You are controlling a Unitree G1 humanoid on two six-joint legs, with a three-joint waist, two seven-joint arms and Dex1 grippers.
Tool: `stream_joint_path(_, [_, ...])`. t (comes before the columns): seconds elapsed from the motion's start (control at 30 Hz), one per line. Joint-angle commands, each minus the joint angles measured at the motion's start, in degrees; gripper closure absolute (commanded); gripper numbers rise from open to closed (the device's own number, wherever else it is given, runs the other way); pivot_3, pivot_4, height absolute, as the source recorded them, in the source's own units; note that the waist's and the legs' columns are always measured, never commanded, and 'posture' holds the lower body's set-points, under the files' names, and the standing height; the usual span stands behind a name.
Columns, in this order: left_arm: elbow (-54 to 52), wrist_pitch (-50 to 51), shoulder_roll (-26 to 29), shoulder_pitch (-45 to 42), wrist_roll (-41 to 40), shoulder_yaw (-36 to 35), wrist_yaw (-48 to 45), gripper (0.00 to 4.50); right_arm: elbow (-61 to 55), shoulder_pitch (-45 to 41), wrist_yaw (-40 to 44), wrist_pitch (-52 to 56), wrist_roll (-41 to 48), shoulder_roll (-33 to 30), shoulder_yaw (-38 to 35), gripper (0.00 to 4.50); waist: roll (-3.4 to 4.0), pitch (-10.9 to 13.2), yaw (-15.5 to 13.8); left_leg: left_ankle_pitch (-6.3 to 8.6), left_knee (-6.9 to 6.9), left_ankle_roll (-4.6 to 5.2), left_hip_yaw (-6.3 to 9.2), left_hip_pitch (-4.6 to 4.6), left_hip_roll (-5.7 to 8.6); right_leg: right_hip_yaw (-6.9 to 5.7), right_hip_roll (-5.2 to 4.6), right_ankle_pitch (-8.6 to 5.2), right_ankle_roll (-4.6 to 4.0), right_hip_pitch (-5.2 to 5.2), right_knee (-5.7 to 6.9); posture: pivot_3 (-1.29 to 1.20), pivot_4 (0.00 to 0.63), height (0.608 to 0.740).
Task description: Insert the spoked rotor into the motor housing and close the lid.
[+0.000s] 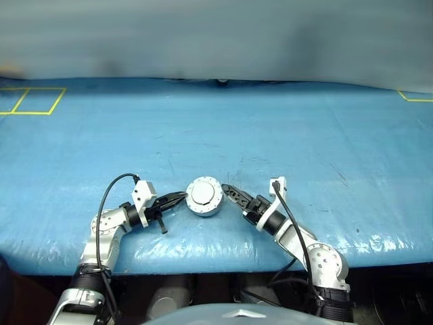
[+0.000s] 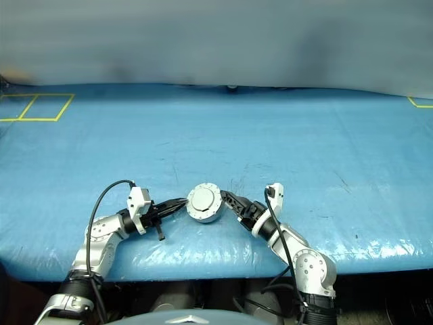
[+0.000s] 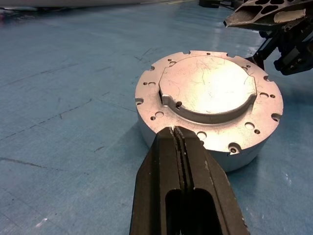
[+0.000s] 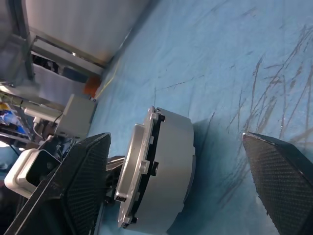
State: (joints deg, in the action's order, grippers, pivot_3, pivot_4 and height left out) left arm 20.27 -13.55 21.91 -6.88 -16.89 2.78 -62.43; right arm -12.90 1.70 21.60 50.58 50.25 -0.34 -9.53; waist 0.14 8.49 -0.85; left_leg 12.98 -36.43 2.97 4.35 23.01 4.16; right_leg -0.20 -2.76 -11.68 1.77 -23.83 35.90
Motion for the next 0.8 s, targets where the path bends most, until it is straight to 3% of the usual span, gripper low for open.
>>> stream_joint_path(0.03, [1.41,0.11,-0.12,0.47,1.41,1.14,0.12,4.5,-0.55,0.01,-0.03,0.92,3.71,0.59,-0.57,0.02,0.0,0.0,0.01,0.0,0.0,0.01,0.0,0.0,0.0,0.0,0.0,0.0,0.0,0.0,0.0,0.0,0.15,0.74])
stream_joint_path(0.4, [2.06,-0.42,-0.03,0.15,1.59,1.14,0.14,4.5,0.58,-0.5,1.57,2.51,4.17,-1.1,2.55,0.02,0.0,0.0,0.01,-0.01,0.0,0.02,0.0,0.0,0.0,-0.01,0.0,0.0,0.01,0.0,-0.01,0.0,0.15,0.74])
stream_joint_path(0.5, [2.14,-0.47,0.0,0.14,1.62,1.13,0.13,4.5,0.81,-0.77,1.89,3.11,4.09,-1.68,3.34,0.62,0.0,0.0,0.0,-0.01,0.0,0.03,0.0,0.0,0.0,0.0,0.0,0.0,0.01,0.0,-0.01,0.0,0.15,0.74])
stream_joint_path(0.53, [2.15,-0.48,0.0,0.14,1.63,1.13,0.14,4.5,0.93,-0.86,1.96,3.15,4.03,-1.83,3.55,0.62,0.0,0.0,0.0,-0.01,0.0,0.03,0.0,0.0,0.0,0.0,0.0,0.0,0.01,0.0,-0.01,0.0,0.15,0.74])
stream_joint_path(0.67, [2.09,-0.5,0.03,0.26,1.69,1.12,0.31,4.5,1.63,-1.08,2.43,3.36,4.22,-2.25,4.16,1.68,0.0,0.0,0.0,-0.08,0.0,0.15,0.0,0.0,0.0,-0.01,0.0,0.0,0.01,0.0,-0.02,0.0,0.15,0.74])
stream_joint_path(0.8, [1.98,-0.42,0.11,0.38,1.69,1.08,0.4,4.5,1.45,-1.05,2.4,3.27,4.07,-2.28,4.28,3.05,0.0,0.0,-0.01,-0.09,0.0,0.16,0.0,0.0,0.0,0.0,0.0,0.0,0.01,0.0,-0.02,0.0,0.15,0.74])
